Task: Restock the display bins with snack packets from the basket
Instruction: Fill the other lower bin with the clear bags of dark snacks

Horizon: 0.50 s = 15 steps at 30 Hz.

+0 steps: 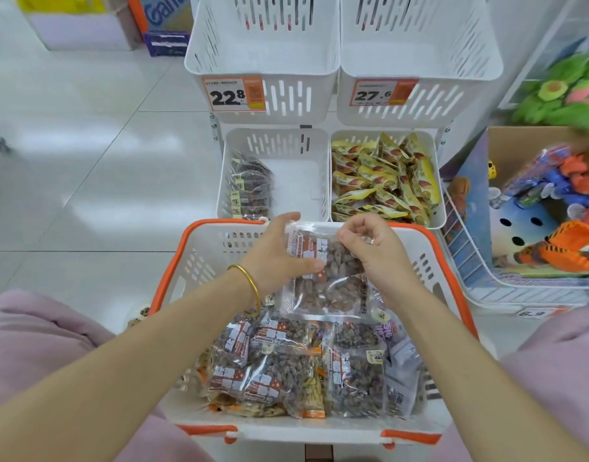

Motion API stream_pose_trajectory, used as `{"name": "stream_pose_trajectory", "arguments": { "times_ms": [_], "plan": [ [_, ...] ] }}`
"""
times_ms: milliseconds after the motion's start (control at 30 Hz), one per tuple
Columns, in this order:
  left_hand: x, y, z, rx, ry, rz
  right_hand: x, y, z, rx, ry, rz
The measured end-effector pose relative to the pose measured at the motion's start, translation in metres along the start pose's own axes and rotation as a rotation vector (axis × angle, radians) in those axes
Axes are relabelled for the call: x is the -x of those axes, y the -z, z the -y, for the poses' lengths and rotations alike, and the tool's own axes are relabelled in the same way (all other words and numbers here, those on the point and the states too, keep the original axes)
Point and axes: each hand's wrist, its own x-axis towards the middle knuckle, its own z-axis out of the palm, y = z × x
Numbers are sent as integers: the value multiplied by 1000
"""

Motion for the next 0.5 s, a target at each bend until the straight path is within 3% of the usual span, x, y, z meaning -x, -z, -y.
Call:
{"name": "stream_pose_trajectory", "arguments": {
  "times_ms": [100, 233, 400, 500],
  "plan": [
    [-1, 5, 4, 163, 41, -48, 0, 3, -1, -221, -199, 70],
    [-13, 14, 17, 390, 113, -93, 5, -1, -5, -506, -454, 384],
    [-41, 36, 17, 422, 56, -41, -27, -24, -4, -579, -378, 304],
    [-71, 54, 18, 286, 51, -86, -66, -29, 8, -384, -231, 231]
  ]
}}
